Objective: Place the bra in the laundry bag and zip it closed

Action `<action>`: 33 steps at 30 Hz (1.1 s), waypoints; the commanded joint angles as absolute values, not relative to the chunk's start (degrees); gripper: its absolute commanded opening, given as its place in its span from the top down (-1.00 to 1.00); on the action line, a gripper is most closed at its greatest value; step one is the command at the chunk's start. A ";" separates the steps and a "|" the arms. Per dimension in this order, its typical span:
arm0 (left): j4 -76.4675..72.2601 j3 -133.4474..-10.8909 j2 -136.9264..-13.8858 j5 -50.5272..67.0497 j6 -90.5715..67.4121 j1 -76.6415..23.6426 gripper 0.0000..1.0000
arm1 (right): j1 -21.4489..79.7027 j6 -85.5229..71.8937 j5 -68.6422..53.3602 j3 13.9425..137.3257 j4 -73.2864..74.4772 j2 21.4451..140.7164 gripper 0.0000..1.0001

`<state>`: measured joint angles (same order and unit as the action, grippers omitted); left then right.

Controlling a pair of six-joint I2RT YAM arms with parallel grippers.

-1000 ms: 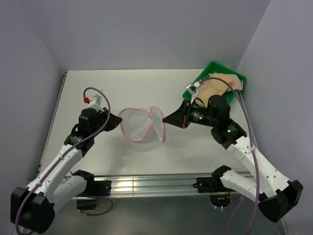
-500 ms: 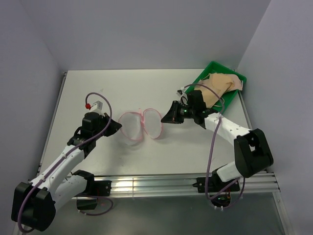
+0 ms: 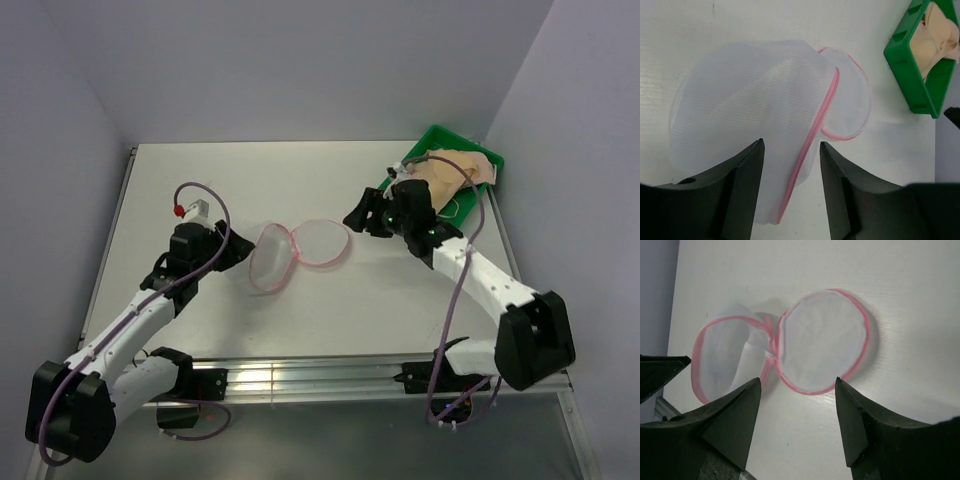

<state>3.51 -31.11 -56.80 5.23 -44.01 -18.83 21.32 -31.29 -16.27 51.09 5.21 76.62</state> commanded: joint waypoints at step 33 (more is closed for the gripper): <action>16.79 -41.48 -34.37 18.72 -24.26 -19.16 -0.96 | -3.16 -32.26 13.01 72.68 9.75 101.94 -0.71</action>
